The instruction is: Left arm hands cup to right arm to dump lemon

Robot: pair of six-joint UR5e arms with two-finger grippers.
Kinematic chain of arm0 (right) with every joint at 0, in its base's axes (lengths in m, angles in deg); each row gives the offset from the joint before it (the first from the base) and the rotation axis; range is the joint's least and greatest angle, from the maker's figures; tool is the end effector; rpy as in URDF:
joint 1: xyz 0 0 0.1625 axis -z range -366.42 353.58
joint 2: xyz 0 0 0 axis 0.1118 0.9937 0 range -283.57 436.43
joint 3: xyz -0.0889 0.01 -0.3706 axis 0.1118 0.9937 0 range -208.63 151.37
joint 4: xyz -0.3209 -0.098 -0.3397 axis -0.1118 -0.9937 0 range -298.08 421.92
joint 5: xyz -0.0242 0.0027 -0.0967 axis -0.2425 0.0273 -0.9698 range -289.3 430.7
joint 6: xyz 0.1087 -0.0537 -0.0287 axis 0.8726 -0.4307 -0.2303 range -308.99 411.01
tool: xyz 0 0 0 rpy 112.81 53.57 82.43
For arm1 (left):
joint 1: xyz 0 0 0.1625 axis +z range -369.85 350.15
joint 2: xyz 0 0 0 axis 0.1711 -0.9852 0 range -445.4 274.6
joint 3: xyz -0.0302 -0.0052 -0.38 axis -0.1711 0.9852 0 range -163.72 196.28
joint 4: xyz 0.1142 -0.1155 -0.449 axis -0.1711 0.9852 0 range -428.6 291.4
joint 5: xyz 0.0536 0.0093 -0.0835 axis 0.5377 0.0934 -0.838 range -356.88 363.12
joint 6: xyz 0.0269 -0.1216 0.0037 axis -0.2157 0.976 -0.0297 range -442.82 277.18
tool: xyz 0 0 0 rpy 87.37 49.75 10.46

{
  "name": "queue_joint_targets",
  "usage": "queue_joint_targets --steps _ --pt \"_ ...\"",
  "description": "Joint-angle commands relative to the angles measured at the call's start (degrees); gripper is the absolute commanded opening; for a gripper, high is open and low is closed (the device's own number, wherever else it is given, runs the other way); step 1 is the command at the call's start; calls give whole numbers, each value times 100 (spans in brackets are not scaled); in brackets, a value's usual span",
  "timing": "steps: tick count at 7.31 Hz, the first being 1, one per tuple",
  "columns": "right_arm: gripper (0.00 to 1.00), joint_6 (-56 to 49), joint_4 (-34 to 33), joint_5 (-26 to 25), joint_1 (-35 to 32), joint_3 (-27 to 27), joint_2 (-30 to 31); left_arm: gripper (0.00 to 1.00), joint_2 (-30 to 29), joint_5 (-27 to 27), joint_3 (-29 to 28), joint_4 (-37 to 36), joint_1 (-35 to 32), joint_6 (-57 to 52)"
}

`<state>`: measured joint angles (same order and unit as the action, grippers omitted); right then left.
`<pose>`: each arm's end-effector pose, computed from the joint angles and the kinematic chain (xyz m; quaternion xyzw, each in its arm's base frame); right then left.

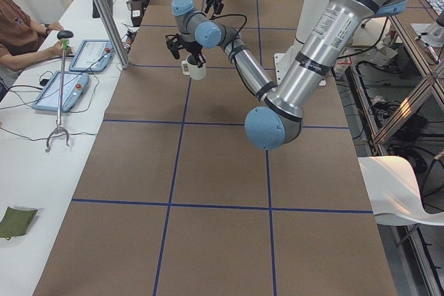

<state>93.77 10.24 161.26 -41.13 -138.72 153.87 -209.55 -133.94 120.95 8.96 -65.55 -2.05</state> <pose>-0.4338 -0.4611 0.2336 0.3776 -0.4408 -0.0918 0.8091 0.3296 -0.5578 0.1421 -0.1663 0.4451 -0.2290 0.8496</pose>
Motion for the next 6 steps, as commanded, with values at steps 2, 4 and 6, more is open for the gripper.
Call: queue_joint_targets --steps 2,4,6 --pt "99 5 0 -2562 1646 -56 -579 0 -1186 21 -796 -479 198 797" --pt "99 22 9 -3909 2404 -39 -870 0 -2082 12 -1586 -479 348 1474" --pt "99 476 9 -4816 2758 40 -950 0 -2358 55 -1793 -470 629 1609"
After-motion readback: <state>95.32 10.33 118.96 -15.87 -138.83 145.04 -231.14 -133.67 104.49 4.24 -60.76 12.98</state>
